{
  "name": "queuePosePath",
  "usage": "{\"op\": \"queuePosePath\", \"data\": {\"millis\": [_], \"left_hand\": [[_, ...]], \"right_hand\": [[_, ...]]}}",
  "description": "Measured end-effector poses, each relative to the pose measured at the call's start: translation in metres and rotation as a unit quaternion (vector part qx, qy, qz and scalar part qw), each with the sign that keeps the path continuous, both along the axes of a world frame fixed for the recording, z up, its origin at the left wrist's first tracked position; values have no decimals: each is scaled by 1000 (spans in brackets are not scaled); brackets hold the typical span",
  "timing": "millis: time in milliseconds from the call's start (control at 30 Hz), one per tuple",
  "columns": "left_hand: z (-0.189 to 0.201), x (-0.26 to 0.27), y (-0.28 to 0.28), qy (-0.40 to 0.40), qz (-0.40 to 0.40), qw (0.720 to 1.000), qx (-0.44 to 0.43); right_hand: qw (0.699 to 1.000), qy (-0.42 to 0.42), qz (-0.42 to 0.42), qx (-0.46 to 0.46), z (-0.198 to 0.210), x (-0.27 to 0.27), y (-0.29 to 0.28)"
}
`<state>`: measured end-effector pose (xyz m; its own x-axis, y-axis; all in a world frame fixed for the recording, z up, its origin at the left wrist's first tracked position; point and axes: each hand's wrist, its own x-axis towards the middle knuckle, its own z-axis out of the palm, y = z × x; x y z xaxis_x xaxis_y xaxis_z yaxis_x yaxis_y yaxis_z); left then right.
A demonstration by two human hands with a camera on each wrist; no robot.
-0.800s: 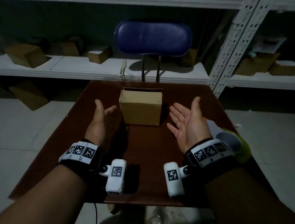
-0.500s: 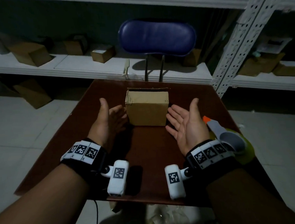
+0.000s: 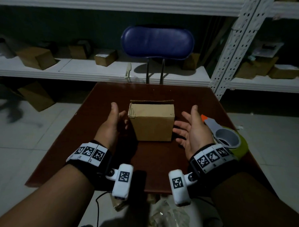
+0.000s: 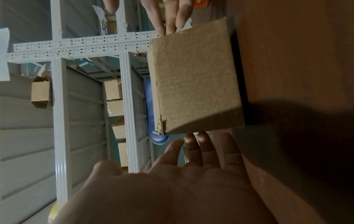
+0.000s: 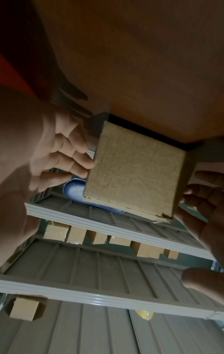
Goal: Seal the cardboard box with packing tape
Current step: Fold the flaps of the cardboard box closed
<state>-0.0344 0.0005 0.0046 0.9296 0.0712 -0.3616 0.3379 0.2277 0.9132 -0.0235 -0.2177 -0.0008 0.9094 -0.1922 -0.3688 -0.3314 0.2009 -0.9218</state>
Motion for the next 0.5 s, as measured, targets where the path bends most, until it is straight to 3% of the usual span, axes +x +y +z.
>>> {"op": "queuePosePath", "data": {"millis": [333, 500], "left_hand": [[-2, 5, 1, -8, -52, 989, 137], [-13, 9, 6, -14, -42, 986, 163]], "right_hand": [[998, 8, 1, -69, -6, 6, -11], [999, -45, -17, -3, -3, 8, -10]]}}
